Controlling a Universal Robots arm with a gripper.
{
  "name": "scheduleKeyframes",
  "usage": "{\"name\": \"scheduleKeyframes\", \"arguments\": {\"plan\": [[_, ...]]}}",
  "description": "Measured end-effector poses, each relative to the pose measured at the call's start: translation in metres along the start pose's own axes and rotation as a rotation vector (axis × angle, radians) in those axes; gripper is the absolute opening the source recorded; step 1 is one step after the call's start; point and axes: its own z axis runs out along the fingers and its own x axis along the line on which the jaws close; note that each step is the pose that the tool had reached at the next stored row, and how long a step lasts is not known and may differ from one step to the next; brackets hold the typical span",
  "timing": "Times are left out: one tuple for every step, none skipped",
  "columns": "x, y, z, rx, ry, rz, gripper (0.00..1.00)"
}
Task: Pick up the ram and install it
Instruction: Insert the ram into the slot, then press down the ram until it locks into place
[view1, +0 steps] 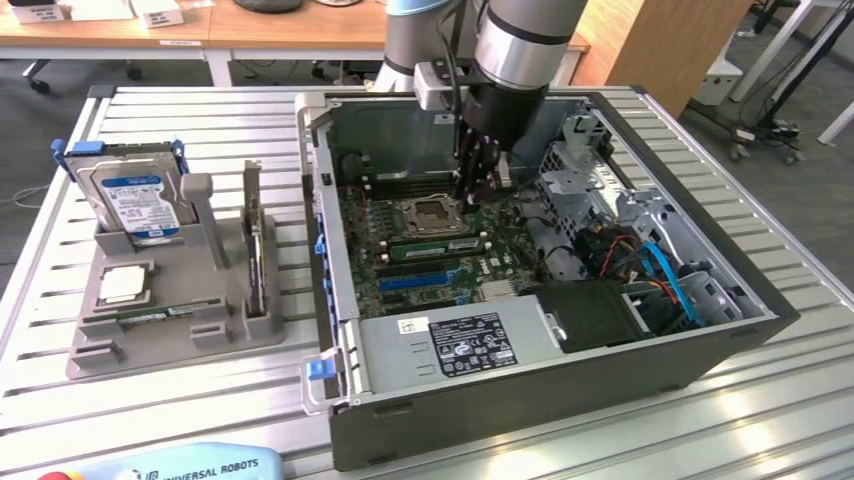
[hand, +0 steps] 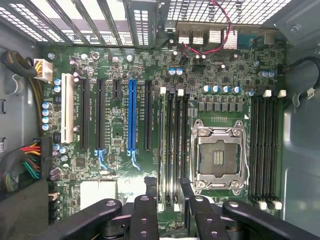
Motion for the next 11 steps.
{"name": "scheduleKeyframes", "arguments": {"plan": [[0.0,0.0,-0.0001,0.0,0.0001,0.0,0.31],[0.0,0.0,0.0002,0.0,0.0001,0.0,0.31],[0.0001,0.0,0.001,-0.0001,0.0002,0.0,0.31],[0.0001,-0.0001,0.0021,0.0001,0.0003,0.0,0.31],[0.0002,-0.0001,0.0029,0.0003,0.0002,0.0,0.31],[0.0002,-0.0002,0.0034,0.0005,0.0002,0.0,0.31],[0.0002,-0.0001,0.0034,0.0004,0.0004,0.0,0.31],[0.0002,-0.0001,0.0034,0.0005,0.0003,0.0,0.31],[0.0002,-0.0001,0.0035,0.0005,0.0003,0.0,0.31],[0.0002,-0.0001,0.0035,0.0005,0.0002,0.0,0.31],[0.0002,-0.0001,0.0035,0.0005,0.0001,0.0,0.31]]}}
